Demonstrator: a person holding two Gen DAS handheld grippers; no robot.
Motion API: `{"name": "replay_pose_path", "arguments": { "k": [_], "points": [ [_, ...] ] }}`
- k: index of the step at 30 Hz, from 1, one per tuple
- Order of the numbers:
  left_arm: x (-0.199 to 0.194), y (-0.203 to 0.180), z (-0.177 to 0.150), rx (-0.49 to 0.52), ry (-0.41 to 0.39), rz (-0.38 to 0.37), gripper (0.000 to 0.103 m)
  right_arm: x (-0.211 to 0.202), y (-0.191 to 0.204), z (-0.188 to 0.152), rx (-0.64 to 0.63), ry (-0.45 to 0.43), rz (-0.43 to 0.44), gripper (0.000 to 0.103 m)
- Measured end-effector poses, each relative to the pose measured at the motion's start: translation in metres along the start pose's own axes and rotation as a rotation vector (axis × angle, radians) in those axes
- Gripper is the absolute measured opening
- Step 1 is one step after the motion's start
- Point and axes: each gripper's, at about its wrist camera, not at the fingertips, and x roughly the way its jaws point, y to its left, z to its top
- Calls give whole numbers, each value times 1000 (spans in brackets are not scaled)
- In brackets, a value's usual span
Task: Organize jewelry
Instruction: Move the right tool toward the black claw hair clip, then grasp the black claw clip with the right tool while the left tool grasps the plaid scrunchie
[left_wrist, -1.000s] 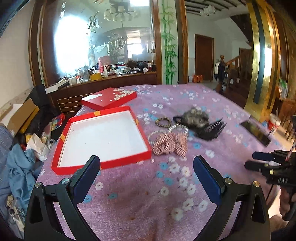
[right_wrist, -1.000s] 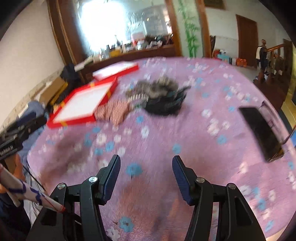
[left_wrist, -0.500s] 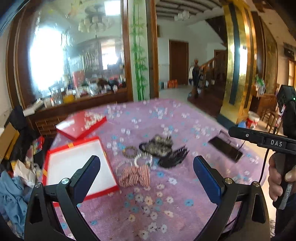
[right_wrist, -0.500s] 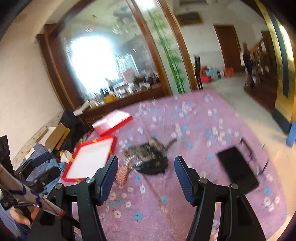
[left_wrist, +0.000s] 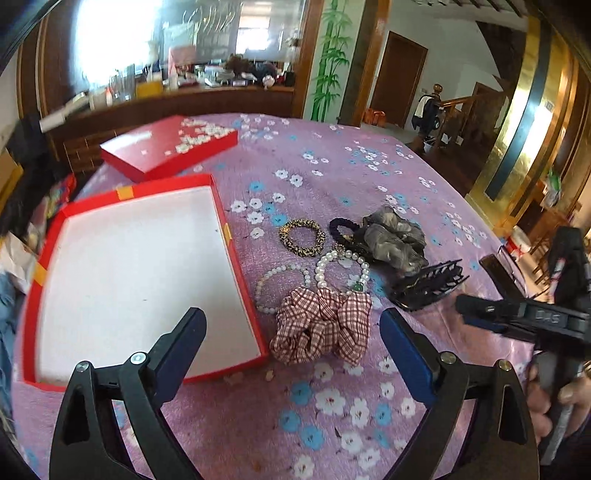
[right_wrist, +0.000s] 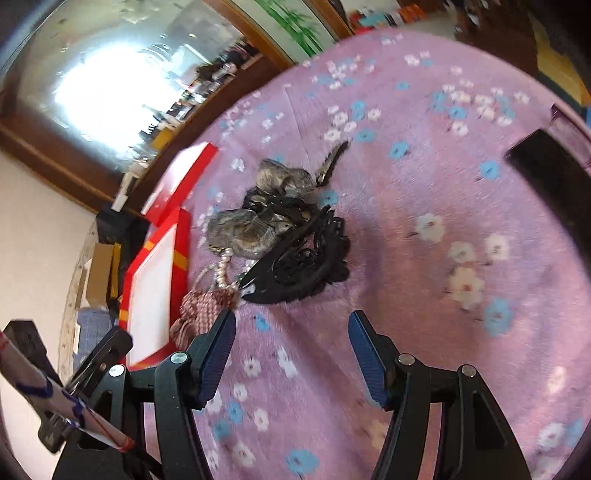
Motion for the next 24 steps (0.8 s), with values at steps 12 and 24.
{"name": "replay_pose_path", "arguments": {
  "k": [12,24],
  "points": [
    [19,16,6,-26,32,-25,93,50,34,47,-76,-33,-192,68],
    [51,-27,2,109,113,18,93,62,38,43,-261,-31,-208,60]
  ]
}}
